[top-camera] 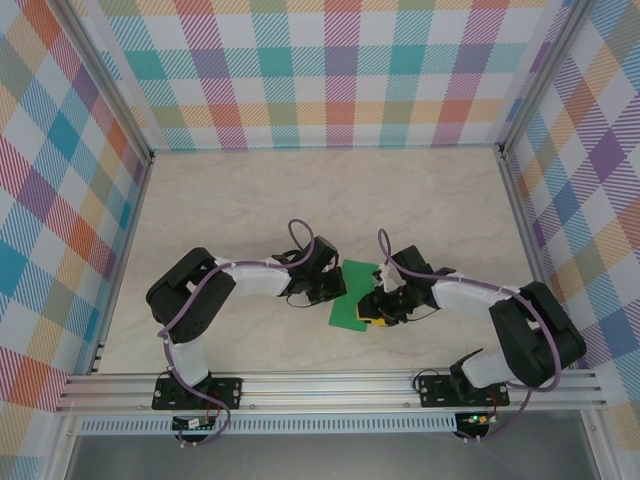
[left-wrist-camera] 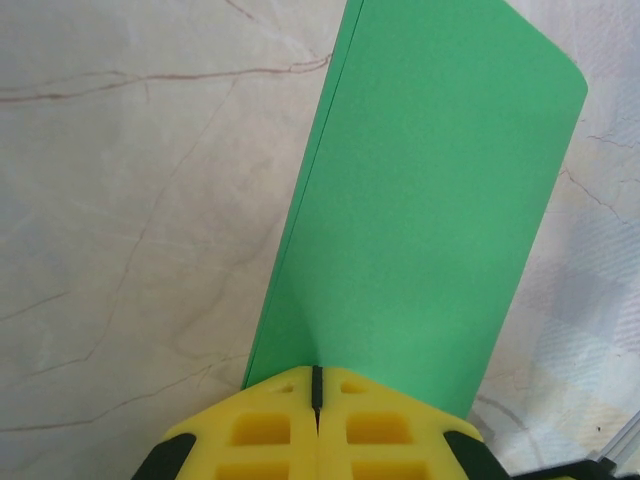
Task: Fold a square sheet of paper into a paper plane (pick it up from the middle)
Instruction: Fold the square sheet of paper in half at the center of the table.
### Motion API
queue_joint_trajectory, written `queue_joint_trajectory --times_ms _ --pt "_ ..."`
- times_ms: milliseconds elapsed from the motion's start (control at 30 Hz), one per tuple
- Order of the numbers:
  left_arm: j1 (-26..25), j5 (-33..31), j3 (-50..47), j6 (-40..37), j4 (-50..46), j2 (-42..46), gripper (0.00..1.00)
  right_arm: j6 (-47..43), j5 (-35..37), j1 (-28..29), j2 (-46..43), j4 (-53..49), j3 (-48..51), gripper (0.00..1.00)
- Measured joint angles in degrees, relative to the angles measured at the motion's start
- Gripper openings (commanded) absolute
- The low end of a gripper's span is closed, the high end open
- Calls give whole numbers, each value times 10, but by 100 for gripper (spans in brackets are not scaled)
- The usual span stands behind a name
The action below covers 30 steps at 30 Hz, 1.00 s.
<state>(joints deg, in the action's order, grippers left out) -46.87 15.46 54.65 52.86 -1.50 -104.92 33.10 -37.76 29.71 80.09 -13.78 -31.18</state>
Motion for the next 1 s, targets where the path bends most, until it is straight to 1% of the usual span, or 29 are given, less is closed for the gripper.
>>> queue_joint_trajectory --times_ms 133,367,500,667,800,933,1000 --pt "0 0 0 0 0 1 0 8 -8 13 -10 6 0 38" --pt "0 0 -1 0 0 1 0 14 1 32 37 19 17 37" --pt "0 -1 -1 0 -2 3 0 16 2 30 37 21 19 37" --pt "0 -1 -5 0 -21 14 0 16 33 33 -8 -14 19 42" --pt "-1 -2 -5 -1 -46 22 0 26 64 34 -45 -28 14 43" --pt "-2 -1 -4 -2 -59 25 0 53 110 34 -54 -38 7 48" --pt "-2 -1 -4 -4 -65 27 0 72 134 34 -70 -46 7 52"
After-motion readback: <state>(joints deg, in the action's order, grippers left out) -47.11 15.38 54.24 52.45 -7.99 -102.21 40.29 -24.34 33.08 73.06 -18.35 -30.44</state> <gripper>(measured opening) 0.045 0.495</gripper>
